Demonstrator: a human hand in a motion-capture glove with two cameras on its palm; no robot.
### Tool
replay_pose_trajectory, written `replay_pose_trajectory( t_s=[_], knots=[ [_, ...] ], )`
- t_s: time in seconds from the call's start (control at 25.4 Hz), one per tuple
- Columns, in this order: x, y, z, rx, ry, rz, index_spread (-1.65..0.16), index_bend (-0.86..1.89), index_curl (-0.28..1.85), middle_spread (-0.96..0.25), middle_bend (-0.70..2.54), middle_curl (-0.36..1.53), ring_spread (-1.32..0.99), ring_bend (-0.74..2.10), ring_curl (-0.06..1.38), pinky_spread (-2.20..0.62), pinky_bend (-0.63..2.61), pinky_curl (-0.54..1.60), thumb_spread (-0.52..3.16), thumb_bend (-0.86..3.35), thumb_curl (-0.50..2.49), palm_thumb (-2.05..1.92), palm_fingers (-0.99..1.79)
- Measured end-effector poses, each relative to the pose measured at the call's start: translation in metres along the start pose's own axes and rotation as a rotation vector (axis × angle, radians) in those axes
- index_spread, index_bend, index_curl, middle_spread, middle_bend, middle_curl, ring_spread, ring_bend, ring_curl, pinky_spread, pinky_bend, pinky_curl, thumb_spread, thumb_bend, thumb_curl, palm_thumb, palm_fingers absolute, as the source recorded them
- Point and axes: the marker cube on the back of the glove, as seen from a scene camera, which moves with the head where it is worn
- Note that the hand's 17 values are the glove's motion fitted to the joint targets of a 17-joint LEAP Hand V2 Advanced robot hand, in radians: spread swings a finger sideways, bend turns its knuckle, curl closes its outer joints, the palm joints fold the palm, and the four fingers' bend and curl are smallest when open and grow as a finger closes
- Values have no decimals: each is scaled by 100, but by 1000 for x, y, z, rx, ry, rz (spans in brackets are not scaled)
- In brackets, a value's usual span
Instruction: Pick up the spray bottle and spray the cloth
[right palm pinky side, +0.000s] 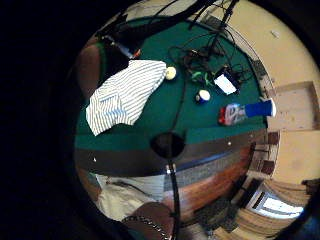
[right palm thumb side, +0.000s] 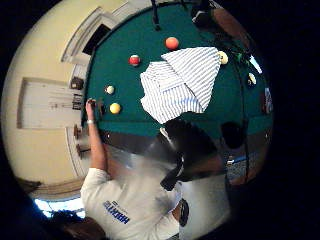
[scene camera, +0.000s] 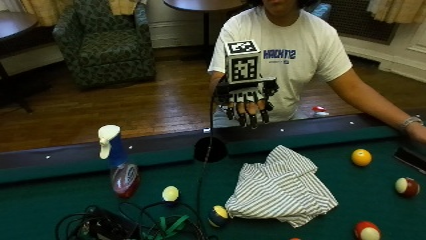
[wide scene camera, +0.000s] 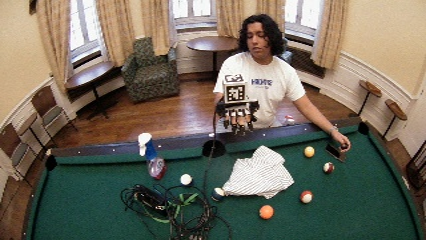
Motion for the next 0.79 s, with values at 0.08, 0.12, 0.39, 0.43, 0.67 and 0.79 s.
replay_pose_trajectory(
  t_s=[0.08, 0.12, 0.39, 0.43, 0.67, 0.79],
  knots=[
    [-1, 0, 1, -3, 0, 0, -24, 22, 9, -3, 22, 7, -2, 39, 9, 11, 39, 10, 47, 24, 9, 40, 69],
    [-1, 1, 1, -3, 1, -1, -26, 22, 12, -3, 22, 9, -2, 39, 12, 12, 39, 13, 53, 24, 10, 41, 68],
    [-4, 1, 1, 8, 2, -17, -34, 18, 20, -5, 19, 16, -3, 40, 19, 16, 38, 21, 81, 21, 14, 46, 66],
    [-4, 1, 2, 4, 1, -20, -35, 18, 21, -5, 19, 16, -3, 39, 20, 17, 38, 21, 83, 20, 14, 47, 66],
    [-3, 3, 12, -14, -30, -29, -38, 17, 24, -5, 18, 20, -3, 38, 22, 18, 37, 24, 94, 17, 17, 49, 66],
    [4, 4, 13, 3, -42, -10, -38, 17, 25, -5, 18, 21, -3, 38, 23, 19, 36, 25, 97, 15, 19, 51, 66]
  ],
)
